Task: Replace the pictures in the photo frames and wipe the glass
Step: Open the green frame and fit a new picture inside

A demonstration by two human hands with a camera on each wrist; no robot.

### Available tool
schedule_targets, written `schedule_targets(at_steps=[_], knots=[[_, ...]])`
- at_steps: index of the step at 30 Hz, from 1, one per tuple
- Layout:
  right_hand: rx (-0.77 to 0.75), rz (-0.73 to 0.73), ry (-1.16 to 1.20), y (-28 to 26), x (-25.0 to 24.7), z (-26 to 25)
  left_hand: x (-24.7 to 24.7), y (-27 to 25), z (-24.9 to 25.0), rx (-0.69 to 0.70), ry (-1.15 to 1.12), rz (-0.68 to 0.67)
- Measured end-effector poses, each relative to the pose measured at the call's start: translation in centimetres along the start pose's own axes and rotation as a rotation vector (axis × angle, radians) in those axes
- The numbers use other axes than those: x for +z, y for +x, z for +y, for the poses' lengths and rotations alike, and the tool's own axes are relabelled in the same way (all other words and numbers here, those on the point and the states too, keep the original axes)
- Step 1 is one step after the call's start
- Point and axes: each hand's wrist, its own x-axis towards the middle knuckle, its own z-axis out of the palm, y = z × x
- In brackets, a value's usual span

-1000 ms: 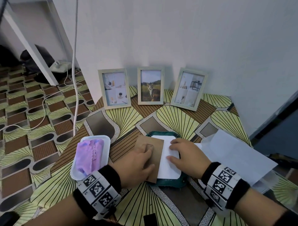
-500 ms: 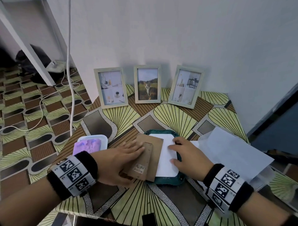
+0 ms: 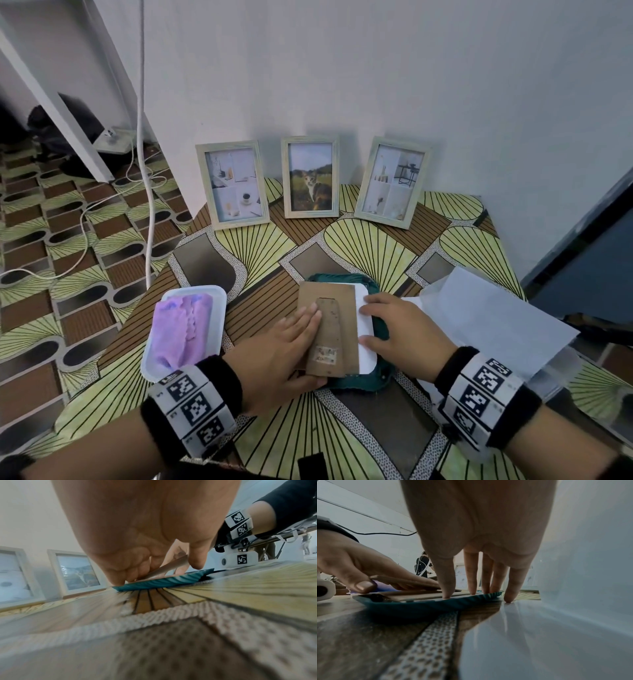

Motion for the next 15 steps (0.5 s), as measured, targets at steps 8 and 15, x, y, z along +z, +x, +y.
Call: schedule_targets(at_steps=[8, 15], knots=[[-0.054, 0.024, 0.057, -0.1, -0.4, 0.2, 0.3, 0.9, 1.1, -0.011, 0.016, -0.012], [-0.071, 0.053, 0.070, -0.1, -0.5, 0.3, -0.2, 1.3, 1.8, -0.027, 0.006, -0.049]])
